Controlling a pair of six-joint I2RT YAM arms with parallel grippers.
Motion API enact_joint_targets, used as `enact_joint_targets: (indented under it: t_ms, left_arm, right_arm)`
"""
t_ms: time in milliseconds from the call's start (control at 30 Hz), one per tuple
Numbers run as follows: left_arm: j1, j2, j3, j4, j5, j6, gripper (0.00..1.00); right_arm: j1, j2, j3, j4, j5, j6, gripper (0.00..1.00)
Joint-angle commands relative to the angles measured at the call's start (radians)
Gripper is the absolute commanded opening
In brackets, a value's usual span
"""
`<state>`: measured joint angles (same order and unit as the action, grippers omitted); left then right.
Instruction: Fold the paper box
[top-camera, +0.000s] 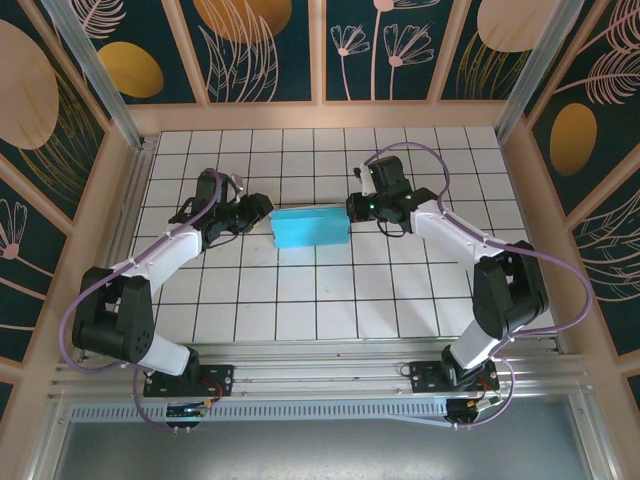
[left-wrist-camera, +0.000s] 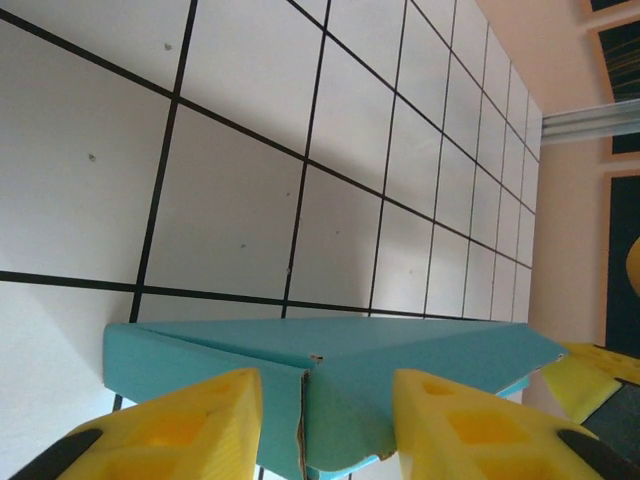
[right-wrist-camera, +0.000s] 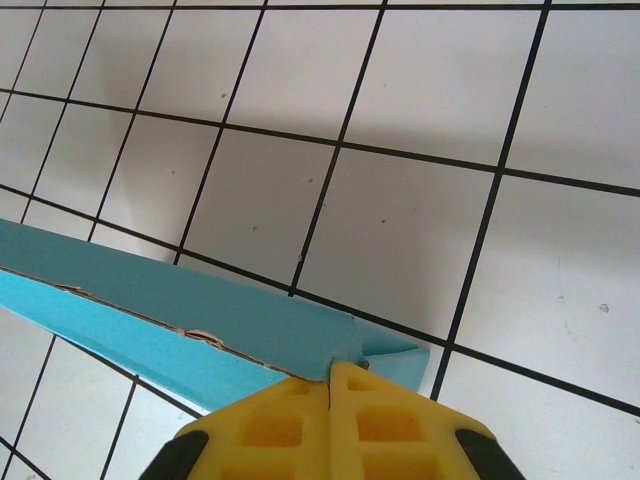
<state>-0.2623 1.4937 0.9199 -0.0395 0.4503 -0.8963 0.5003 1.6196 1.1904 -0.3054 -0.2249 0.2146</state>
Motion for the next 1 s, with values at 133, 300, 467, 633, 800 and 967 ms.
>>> enact_joint_targets:
  t_ms: [133,300,467,633,800,967]
  left_arm:
    - [-0.006,0.006,-0.065,0.028,0.019,-0.073,0.29]
    - [-0.005,0.003,-0.099,0.038,0.016,-0.075,0.24]
    - [-0.005,0.007,-0.086,0.019,-0.004,-0.058,0.24]
    - [-0.005,0.010,-0.069,0.006,-0.009,-0.051,0.24]
    - [-0.006,0.011,-0.064,-0.002,-0.013,-0.046,0.24]
    - [-0.005,0.008,-0.062,-0.011,-0.016,-0.042,0.24]
  right_arm:
    - [0.026,0.046,-0.036,-0.153,-0.014,-0.003,0.07]
    - [0.026,0.019,-0.049,-0.145,-0.044,0.015,0.11]
    - [0.023,-0.004,-0.018,-0.157,-0.053,0.023,0.18]
    - [0.017,-0.033,0.007,-0.169,-0.081,0.033,0.25]
    - [-0.002,-0.091,0.002,-0.155,-0.084,0.053,0.32]
    - [-0.058,-0.172,-0.048,-0.072,-0.175,0.117,0.40]
